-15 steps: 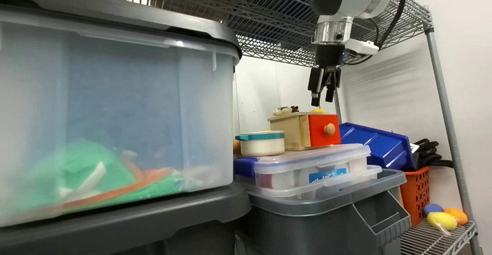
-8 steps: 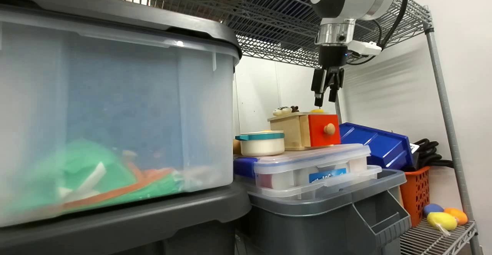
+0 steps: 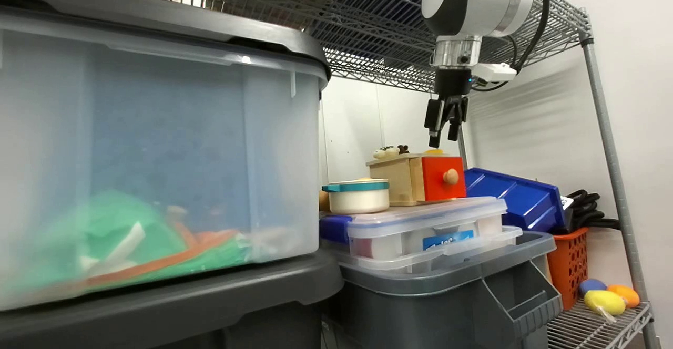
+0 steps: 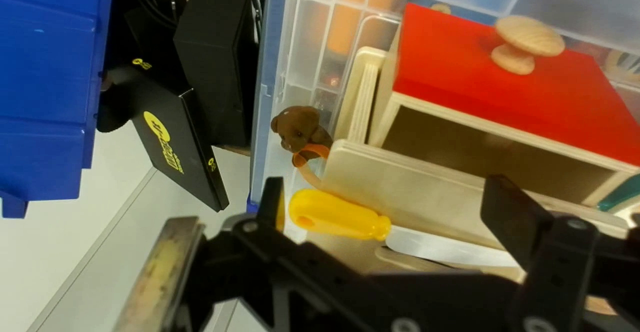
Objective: Open the red drawer, pick up the knife from the top of the drawer and put it in the red drawer
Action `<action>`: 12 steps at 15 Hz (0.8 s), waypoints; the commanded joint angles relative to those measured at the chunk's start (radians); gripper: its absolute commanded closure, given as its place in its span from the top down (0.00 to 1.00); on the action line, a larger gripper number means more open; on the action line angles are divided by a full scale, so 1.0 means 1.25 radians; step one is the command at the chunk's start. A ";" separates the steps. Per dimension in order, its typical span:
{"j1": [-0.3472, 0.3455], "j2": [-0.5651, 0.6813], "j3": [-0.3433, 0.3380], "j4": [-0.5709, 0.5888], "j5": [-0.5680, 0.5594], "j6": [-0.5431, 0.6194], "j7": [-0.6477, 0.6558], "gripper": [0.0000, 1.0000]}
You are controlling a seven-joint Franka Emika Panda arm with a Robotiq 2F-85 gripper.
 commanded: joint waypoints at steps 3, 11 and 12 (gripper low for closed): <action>-0.020 0.059 0.006 0.088 0.011 -0.021 -0.028 1.00; -0.031 0.111 0.016 0.144 0.016 -0.021 -0.034 1.00; -0.031 0.116 0.017 0.151 0.017 -0.022 -0.035 1.00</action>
